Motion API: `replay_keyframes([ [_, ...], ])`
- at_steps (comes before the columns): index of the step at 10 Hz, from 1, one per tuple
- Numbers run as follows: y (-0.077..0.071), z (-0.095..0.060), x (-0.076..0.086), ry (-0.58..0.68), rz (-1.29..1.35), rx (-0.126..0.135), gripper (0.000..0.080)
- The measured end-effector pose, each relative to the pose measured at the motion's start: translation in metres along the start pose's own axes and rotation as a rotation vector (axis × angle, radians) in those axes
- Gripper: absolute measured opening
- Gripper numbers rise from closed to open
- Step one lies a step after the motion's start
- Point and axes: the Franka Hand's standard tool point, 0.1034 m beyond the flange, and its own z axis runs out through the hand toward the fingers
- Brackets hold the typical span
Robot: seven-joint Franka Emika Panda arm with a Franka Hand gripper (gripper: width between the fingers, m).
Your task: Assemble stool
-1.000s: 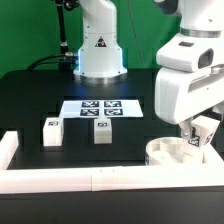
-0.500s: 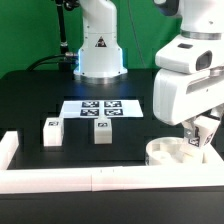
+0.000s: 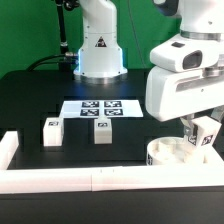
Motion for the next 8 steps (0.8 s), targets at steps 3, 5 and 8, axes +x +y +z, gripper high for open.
replay_keyframes([
  [3,0.0057,-0.0004,0.0002,0.0,0.374,0.013,0.0335],
  [5,0.0072,0.0,-0.0013,-0.008,0.63,0.014,0.0337],
  [8,0.01,0.0004,-0.0029,0.013,0.81,0.034,0.0337],
])
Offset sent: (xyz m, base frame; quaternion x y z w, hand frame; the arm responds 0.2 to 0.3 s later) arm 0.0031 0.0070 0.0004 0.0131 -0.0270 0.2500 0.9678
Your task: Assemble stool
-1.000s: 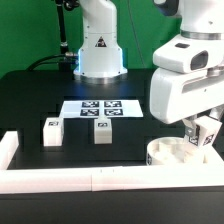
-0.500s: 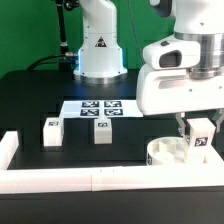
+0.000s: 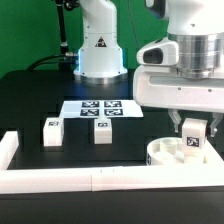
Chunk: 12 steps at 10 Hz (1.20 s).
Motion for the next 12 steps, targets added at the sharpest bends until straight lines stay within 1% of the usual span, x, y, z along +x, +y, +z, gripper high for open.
replay_keyframes([
  [3,0.0025,0.0001,0.0007,0.002,0.248,0.003,0.0337],
  [4,0.0039,0.0004,-0.0011,0.018,0.408,0.009,0.0337],
  [5,0.0042,0.0008,-0.0045,0.03,0.588,0.022,0.0337],
  [7,0.0032,-0.0001,-0.0067,0.007,0.958,0.06,0.0337],
  [8,0.0008,-0.0003,-0.0045,-0.007,1.129,0.119,0.0337],
  [9,0.0037,0.0008,-0.0063,-0.013,1.234,0.158,0.0337],
  [11,0.0028,0.0008,-0.0072,-0.017,1.28,0.158,0.0337],
  [12,0.0029,0.001,-0.0072,-0.03,1.357,0.163,0.0337],
])
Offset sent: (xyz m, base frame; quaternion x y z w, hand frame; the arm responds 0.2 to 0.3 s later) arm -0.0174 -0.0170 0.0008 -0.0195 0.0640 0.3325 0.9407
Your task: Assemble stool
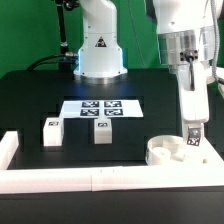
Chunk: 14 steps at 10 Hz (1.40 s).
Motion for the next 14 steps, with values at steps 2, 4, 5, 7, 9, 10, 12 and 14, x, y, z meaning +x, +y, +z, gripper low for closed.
replay_keyframes([
  [2,0.0,0.0,0.0,-0.006,0.075,-0.001,0.0337],
  [4,-0.001,0.001,-0.002,-0.058,0.278,0.013,0.0337],
  [5,0.0,0.001,-0.006,-0.083,0.332,0.055,0.0337],
  [7,0.001,0.001,-0.009,-0.112,0.38,0.118,0.0337],
  [9,0.001,0.001,-0.009,-0.108,0.354,0.114,0.0354],
  [10,0.001,0.001,-0.009,-0.108,0.347,0.114,0.0532],
  [12,0.003,-0.003,-0.013,-0.108,0.21,0.103,0.0612],
  [14,0.001,-0.024,-0.022,-0.13,-0.066,0.085,0.0648],
])
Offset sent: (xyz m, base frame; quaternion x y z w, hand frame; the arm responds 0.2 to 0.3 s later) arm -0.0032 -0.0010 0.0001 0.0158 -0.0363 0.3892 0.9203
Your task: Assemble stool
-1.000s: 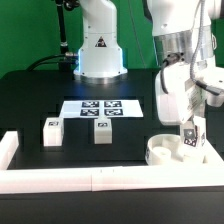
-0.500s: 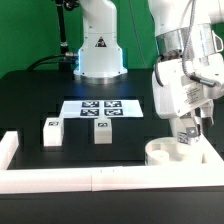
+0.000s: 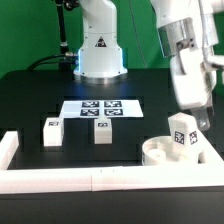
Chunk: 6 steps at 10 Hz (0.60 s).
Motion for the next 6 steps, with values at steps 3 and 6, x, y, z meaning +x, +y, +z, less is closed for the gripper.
replay_keyframes([
  [3,-0.001,-0.0051,-0.0051,-0.015,-0.305,-0.042,0.0649],
  [6,-0.0024,-0.0056,-0.0023,-0.01,-0.474,-0.042,0.0649],
])
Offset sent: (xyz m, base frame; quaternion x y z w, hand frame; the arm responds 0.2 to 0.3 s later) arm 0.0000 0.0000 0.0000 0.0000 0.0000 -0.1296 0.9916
